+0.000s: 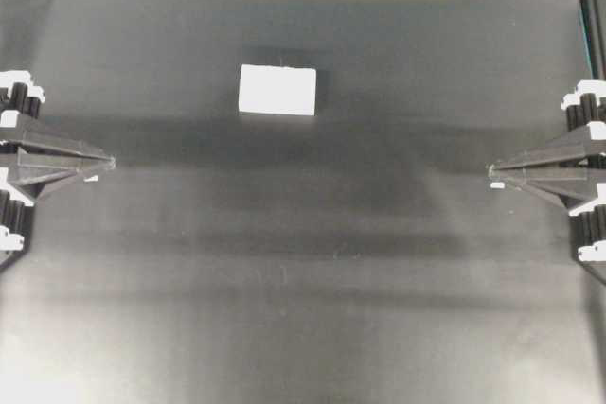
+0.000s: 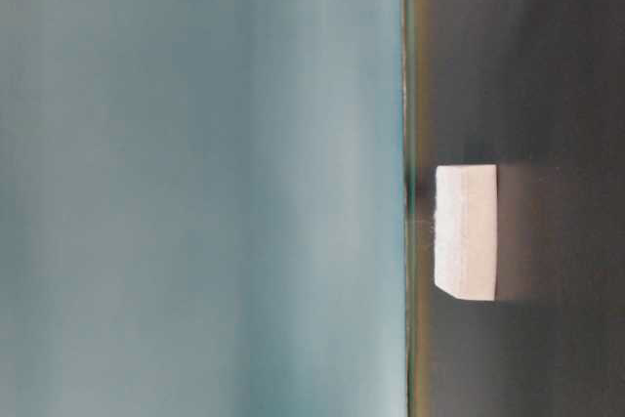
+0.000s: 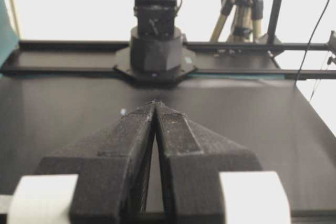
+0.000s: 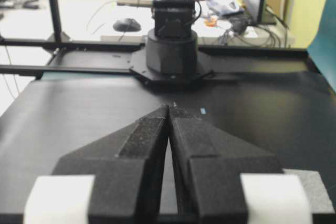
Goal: Push the sponge with the left arm to wipe the table.
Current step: 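Move the left gripper forward and down onto the white sponge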
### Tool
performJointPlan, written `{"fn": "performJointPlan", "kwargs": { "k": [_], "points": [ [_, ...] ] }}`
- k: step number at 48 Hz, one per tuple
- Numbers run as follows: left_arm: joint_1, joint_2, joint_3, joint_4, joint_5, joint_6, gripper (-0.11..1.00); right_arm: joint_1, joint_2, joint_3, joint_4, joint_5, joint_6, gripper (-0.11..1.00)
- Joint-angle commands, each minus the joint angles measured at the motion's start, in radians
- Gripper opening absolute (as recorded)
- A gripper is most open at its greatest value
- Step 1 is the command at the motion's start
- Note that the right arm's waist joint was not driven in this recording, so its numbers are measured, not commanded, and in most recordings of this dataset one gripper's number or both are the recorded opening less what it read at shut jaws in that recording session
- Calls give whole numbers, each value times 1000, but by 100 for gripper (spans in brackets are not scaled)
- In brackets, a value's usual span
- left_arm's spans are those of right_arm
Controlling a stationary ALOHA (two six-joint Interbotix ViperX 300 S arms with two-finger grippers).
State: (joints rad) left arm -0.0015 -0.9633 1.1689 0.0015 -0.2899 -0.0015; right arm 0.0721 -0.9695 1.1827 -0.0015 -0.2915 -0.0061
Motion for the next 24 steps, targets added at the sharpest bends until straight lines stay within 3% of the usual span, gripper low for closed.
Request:
{"fn": "performJointPlan", "kwargs": {
  "k": [1,5,13,24],
  "points": [
    [23,69,-55,40,28,-43,5,0,11,-17,5,-5,3,4],
    [52,147,-109,41,87,-103,-1,0,9,-14,3,20,-6,4],
    [144,331,-218,41,195,-224,-1,0,2,-14,3,67,-6,-1],
    [255,586,-383,41,279,-253,-1,0,-2,-14,5,115,-2,-1]
  ]
}}
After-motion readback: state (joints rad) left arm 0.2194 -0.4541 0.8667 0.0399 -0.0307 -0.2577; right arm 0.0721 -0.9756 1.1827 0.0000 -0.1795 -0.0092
